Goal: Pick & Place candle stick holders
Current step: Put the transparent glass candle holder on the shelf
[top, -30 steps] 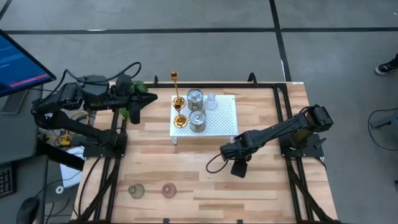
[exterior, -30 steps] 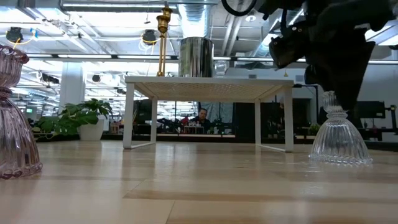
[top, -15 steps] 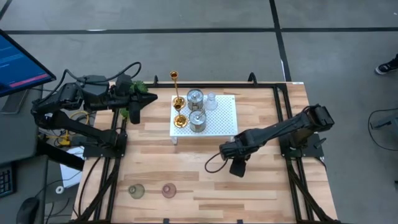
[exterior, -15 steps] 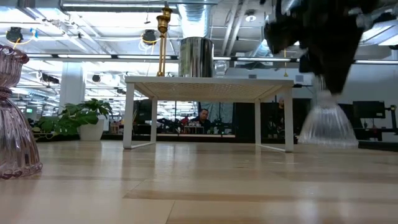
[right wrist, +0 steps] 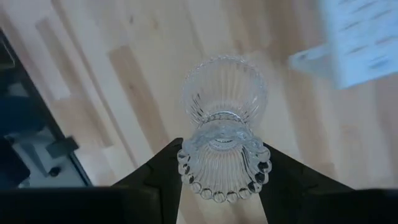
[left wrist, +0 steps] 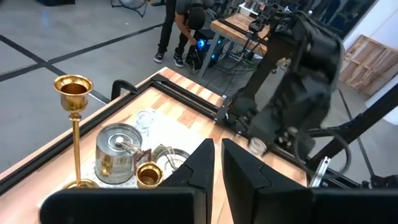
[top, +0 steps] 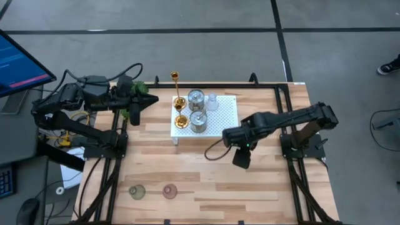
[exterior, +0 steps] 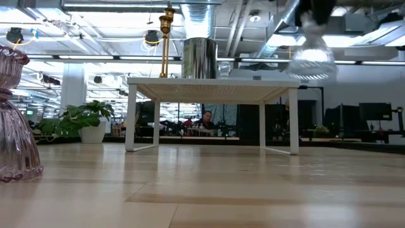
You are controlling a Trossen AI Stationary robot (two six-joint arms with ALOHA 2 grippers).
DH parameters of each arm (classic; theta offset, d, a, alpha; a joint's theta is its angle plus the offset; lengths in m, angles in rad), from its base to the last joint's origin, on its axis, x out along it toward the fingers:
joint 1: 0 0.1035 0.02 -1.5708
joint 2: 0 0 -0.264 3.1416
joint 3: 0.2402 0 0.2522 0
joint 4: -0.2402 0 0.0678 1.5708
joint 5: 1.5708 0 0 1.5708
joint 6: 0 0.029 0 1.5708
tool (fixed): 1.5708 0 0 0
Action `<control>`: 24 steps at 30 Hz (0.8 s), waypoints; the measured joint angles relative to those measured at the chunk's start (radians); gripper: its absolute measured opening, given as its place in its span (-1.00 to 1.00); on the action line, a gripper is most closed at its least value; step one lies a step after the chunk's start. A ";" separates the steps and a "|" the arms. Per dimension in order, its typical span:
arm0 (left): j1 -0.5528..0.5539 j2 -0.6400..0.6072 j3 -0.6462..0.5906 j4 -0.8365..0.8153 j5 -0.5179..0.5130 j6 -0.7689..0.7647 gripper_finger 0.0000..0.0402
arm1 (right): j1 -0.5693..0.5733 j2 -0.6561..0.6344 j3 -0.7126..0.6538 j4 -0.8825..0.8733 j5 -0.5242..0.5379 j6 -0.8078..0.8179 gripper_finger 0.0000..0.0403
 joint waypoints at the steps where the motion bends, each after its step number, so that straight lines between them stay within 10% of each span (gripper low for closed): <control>1: 0.000 0.000 0.000 0.000 0.006 0.000 -0.85 | -0.012 0.000 0.024 -0.016 0.010 -0.012 -0.24; 24: 0.000 0.000 0.000 0.000 0.010 0.000 -0.85 | -0.359 0.082 0.211 0.006 0.063 -0.286 -0.24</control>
